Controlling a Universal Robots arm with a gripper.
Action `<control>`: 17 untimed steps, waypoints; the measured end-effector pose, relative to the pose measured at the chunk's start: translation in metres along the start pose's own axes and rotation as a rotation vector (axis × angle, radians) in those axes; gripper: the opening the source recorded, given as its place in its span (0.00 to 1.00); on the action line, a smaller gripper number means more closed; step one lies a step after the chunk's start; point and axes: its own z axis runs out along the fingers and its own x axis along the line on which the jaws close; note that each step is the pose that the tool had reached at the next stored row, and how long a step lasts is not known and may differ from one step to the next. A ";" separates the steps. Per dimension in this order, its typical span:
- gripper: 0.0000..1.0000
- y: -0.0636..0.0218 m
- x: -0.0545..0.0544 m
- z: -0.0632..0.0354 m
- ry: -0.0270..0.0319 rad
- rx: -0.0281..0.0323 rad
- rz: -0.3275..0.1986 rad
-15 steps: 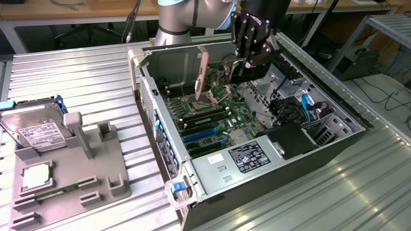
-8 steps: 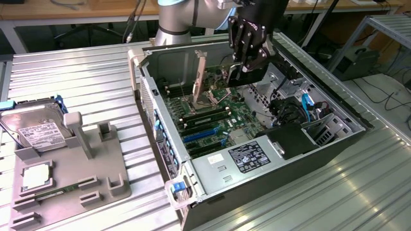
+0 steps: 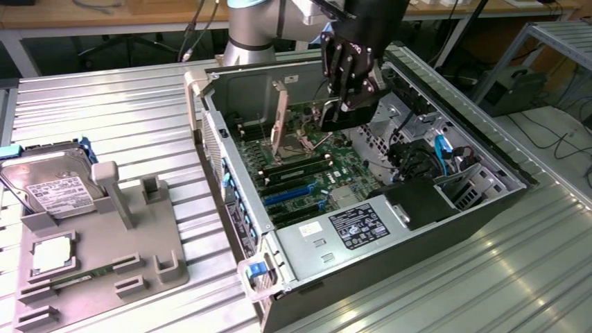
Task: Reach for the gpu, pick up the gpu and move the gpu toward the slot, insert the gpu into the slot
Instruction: 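Insert the gpu into the slot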
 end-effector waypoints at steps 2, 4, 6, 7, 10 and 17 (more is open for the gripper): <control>0.27 0.0014 0.000 0.0021 0.0000 0.0001 0.007; 0.27 0.0030 0.000 0.0045 0.0003 0.0002 0.013; 0.27 0.0056 0.000 0.0067 0.0003 0.0002 0.014; 0.27 0.0069 0.000 0.0074 0.0003 0.0002 0.014; 0.27 0.0108 0.000 0.0108 0.0004 0.0001 0.014; 0.27 0.0118 -0.003 0.0245 0.0002 0.0002 0.013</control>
